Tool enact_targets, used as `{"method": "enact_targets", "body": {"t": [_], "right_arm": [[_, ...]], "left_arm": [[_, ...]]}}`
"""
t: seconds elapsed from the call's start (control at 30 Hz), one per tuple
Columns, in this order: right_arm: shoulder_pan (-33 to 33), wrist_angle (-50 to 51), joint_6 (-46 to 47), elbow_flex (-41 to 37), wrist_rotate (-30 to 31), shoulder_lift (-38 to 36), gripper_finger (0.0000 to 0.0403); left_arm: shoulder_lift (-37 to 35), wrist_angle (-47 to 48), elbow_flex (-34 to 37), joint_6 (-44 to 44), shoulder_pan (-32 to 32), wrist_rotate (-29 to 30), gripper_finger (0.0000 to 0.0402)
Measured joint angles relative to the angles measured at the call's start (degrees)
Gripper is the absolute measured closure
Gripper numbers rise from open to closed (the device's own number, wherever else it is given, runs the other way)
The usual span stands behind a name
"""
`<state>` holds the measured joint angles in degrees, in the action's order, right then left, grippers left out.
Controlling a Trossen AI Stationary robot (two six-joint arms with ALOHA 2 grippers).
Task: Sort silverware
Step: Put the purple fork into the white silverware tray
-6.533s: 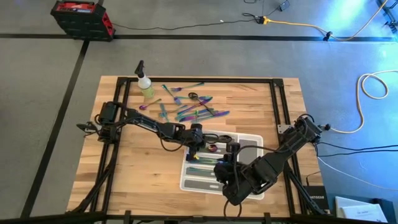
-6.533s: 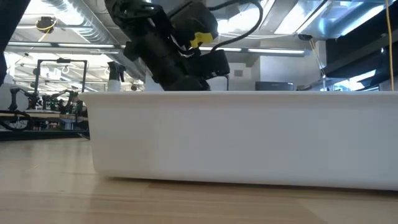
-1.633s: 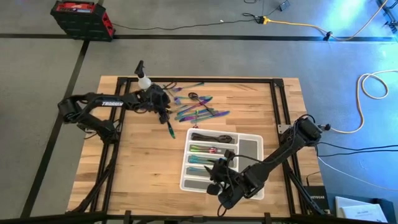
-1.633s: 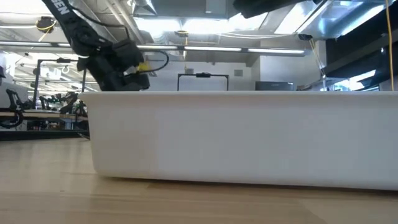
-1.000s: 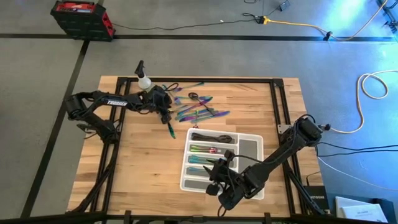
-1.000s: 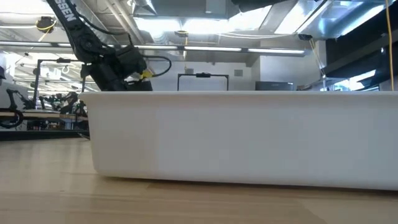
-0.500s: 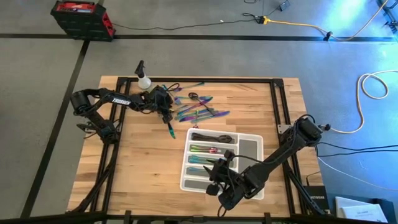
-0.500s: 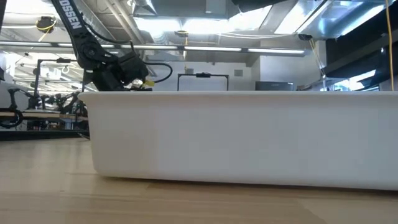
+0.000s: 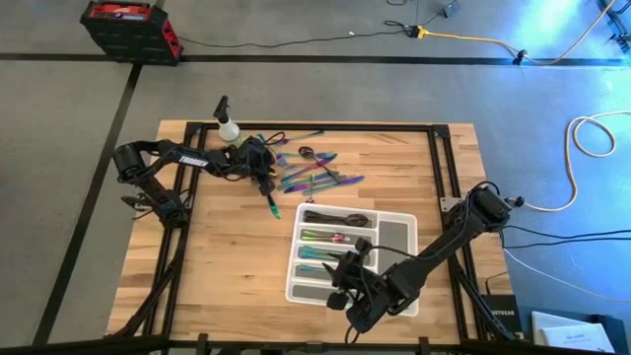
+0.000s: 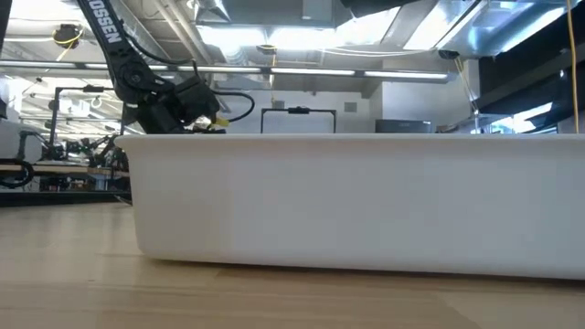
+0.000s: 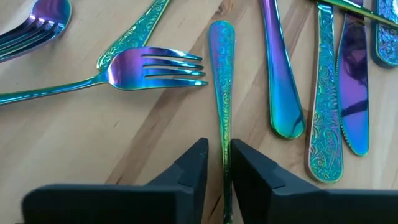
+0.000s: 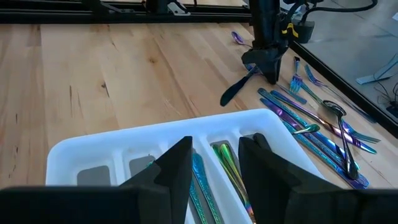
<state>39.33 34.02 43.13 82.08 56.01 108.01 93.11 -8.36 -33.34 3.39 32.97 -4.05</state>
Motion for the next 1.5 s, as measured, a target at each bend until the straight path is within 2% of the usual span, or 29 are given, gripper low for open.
{"method": "enact_targets", "body": {"t": [0.37, 0.73, 1.0, 1.13, 1.5], "right_arm": [[0.00, 0.11, -0.02, 0.00, 0.02, 0.00, 0.0288], [0.00, 0.31, -0.04, 0.00, 0.04, 0.00, 0.0288], [0.00, 0.43, -3.20, 0.00, -0.76, 0.00, 0.0288], [0.02, 0.37, -4.08, 0.00, 0.69, 0.00, 0.0288], [-0.07, 0.07, -4.55, 0.00, 1.38, 0.00, 0.0288]], "left_arm": [[0.06, -2.03, 0.04, -2.06, 0.00, 0.02, 0.0398], [-0.95, -1.46, 0.08, -3.32, 0.00, 0.21, 0.0400], [-7.68, -1.47, 0.17, -7.51, -0.17, -3.25, 0.0400], [-11.56, -2.22, 0.15, -7.78, -0.35, -3.27, 0.0400], [-13.19, -9.27, 0.10, -4.53, -0.49, 1.39, 0.0400]]}}
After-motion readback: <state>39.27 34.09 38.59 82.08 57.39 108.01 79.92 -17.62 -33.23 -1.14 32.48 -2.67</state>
